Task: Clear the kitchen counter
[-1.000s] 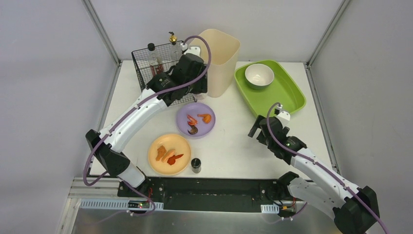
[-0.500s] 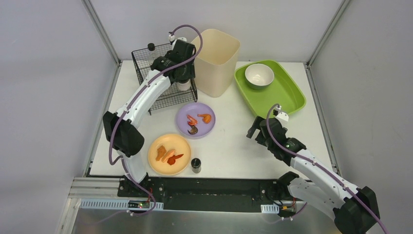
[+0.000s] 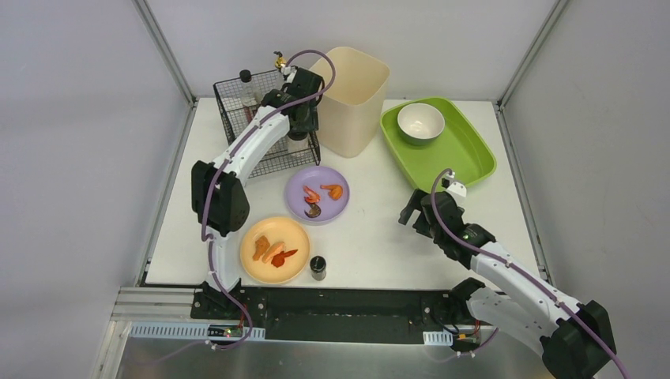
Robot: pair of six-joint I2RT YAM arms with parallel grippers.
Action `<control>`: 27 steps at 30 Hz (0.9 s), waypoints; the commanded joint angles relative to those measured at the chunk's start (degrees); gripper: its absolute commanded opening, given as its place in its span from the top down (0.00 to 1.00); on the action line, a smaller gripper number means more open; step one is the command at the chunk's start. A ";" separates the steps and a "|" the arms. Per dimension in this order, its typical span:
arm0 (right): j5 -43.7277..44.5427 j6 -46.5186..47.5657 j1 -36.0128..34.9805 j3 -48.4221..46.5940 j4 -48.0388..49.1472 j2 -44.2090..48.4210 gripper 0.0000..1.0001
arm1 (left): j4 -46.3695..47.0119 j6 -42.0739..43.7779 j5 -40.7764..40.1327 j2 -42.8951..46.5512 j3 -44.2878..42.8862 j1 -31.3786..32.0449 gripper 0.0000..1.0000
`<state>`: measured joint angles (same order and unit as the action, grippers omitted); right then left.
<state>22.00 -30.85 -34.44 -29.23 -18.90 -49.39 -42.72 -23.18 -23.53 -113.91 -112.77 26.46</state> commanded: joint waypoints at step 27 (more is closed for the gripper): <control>-0.42 0.06 -0.62 1.19 2.87 -1.29 0.01 | 8.92 -4.76 -1.85 -0.38 11.19 -1.67 0.29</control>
<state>21.56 -30.87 -34.74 -28.25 -18.11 -50.28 -34.92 -26.52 -25.63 -115.28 -104.05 25.43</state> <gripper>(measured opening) 0.993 0.630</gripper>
